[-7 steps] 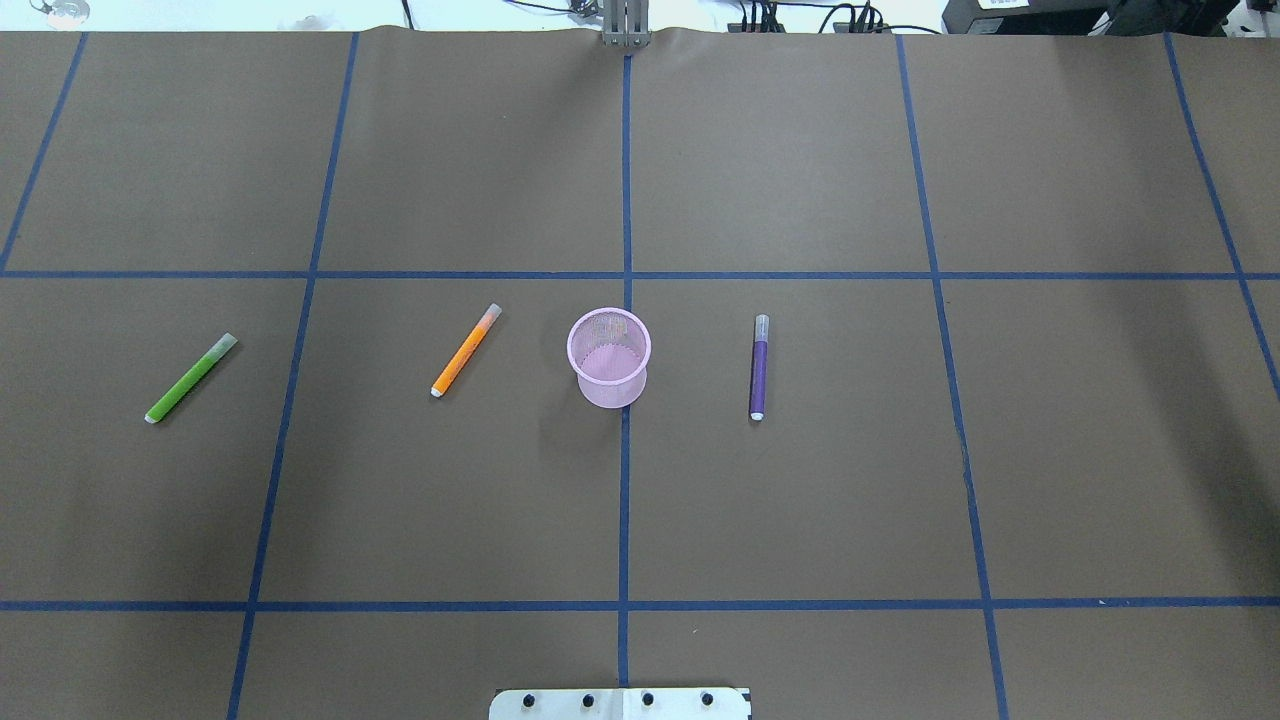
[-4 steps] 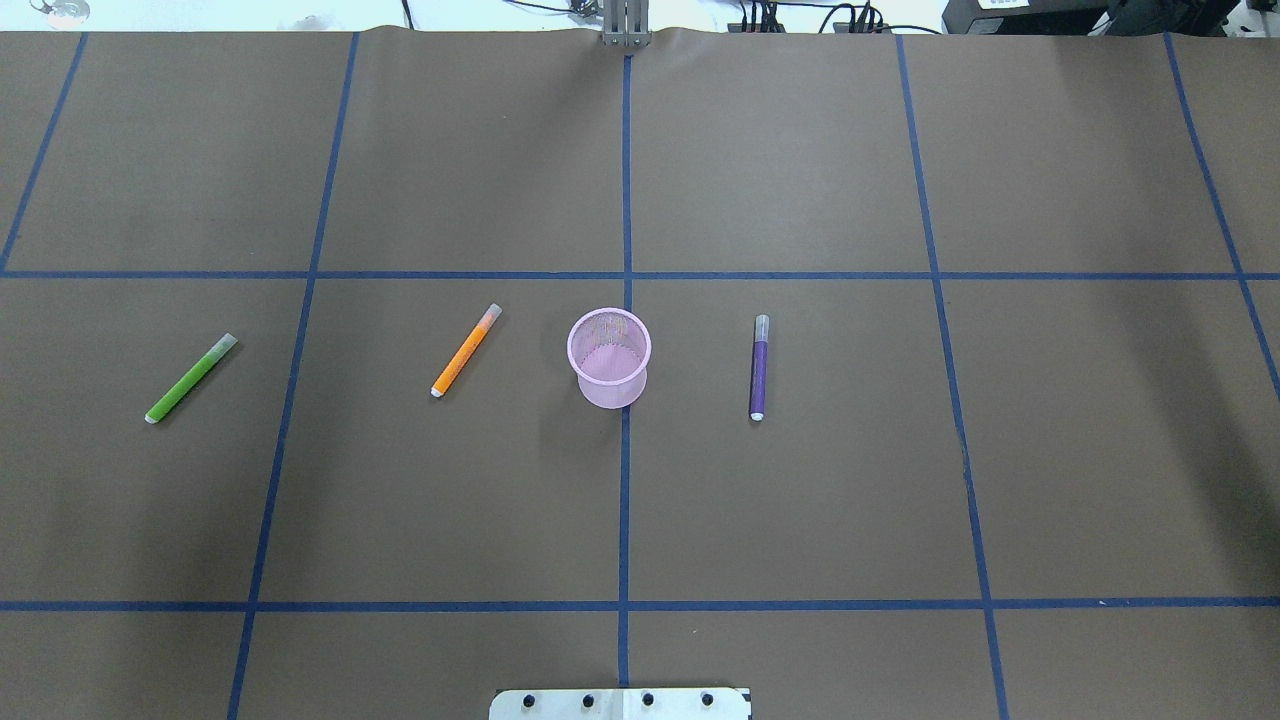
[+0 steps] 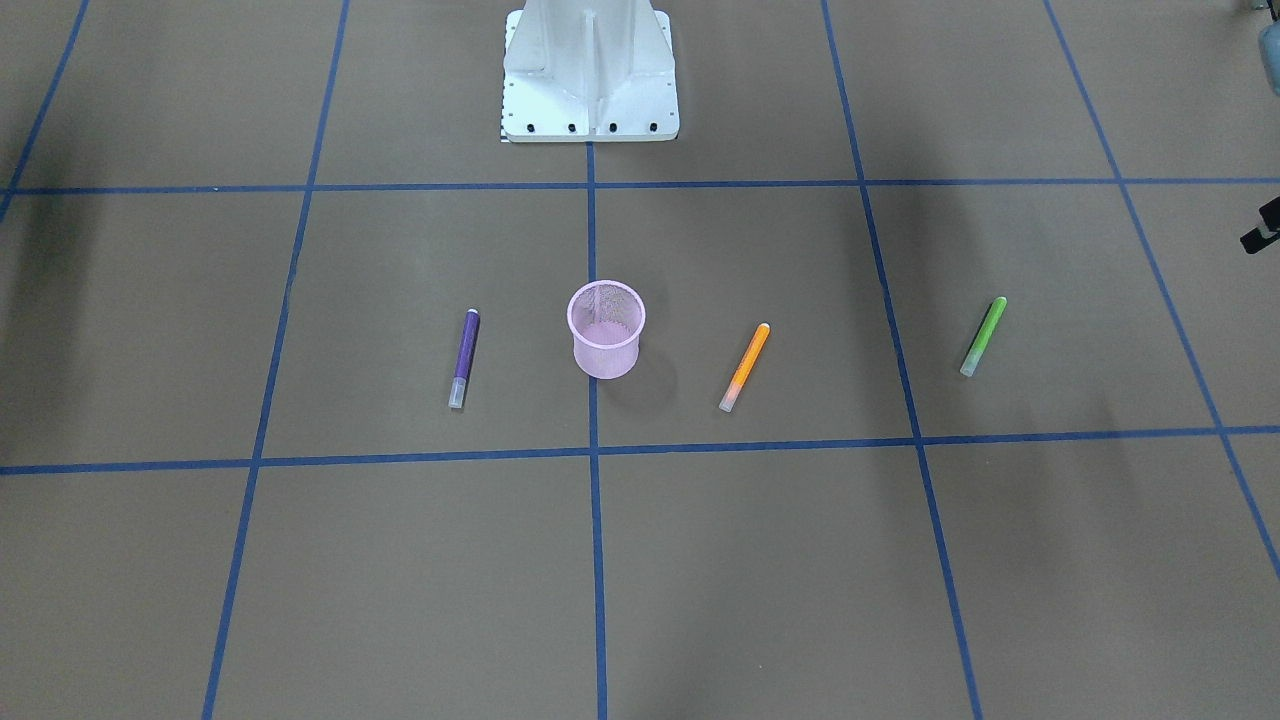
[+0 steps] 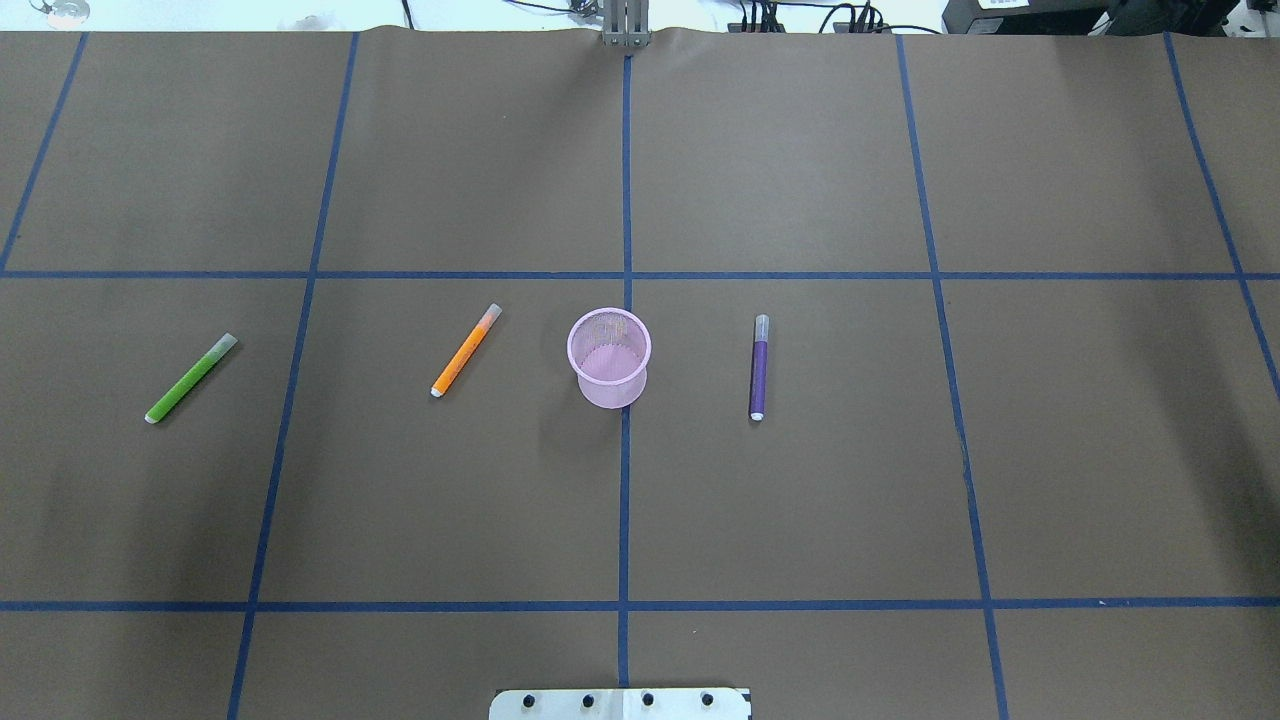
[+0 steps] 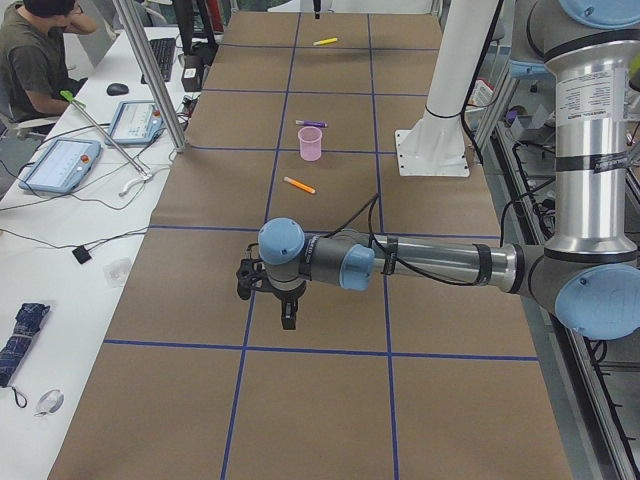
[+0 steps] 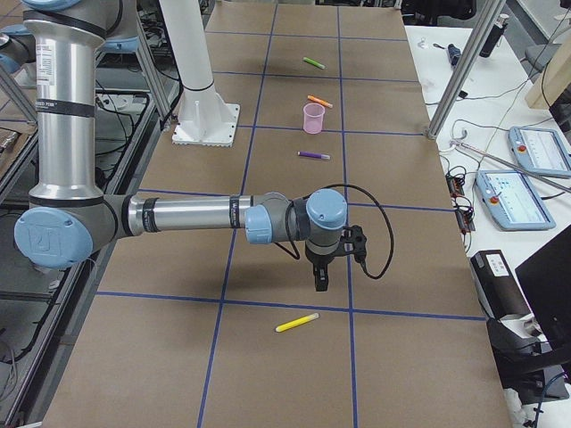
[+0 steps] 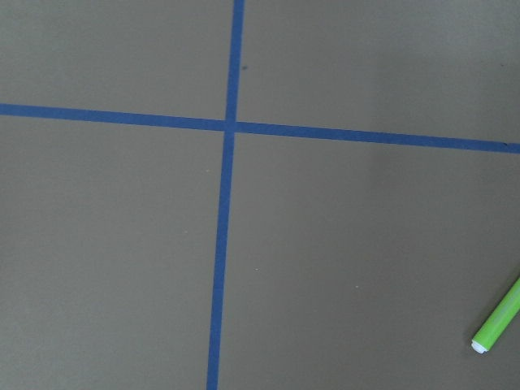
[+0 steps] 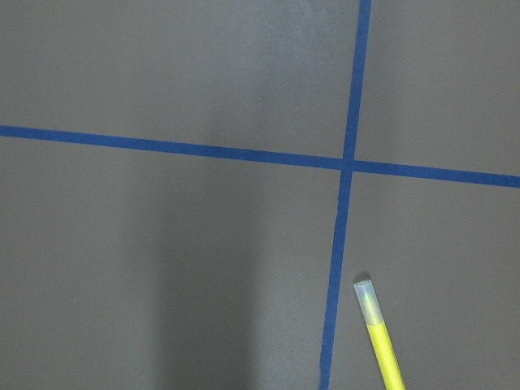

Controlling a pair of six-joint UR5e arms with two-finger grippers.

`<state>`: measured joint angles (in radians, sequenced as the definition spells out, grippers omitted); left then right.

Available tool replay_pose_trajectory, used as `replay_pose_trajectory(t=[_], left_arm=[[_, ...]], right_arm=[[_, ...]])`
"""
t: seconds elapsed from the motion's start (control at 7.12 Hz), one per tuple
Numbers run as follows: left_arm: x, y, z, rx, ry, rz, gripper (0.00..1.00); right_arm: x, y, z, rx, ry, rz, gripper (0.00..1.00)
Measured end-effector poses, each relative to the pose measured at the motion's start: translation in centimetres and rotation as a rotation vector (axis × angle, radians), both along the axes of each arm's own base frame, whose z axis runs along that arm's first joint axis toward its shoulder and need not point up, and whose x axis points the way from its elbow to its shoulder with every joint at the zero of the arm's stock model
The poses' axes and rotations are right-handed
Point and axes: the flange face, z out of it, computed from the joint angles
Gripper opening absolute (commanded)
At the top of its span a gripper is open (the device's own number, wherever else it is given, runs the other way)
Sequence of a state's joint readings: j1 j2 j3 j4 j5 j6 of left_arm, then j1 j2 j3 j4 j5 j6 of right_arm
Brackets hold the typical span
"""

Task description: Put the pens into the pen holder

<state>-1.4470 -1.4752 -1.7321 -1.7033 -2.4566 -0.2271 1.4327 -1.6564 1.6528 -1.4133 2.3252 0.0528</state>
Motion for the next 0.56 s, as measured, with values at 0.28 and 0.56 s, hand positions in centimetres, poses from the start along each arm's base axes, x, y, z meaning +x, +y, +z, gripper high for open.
replay_pose_trajectory(t=[0.28,0.56], left_arm=[[2.7,-0.7,-1.3,0.04,0.028,0.055,1.0],[3.7,-1.4,-2.5,0.081,0.039,0.073,1.0]], right_arm=[[-3.0,-0.7,4.1,0.051,0.039,-0.061,0.85],[-4.9,-1.7,6.5,0.039,0.047,-0.099,0.78]])
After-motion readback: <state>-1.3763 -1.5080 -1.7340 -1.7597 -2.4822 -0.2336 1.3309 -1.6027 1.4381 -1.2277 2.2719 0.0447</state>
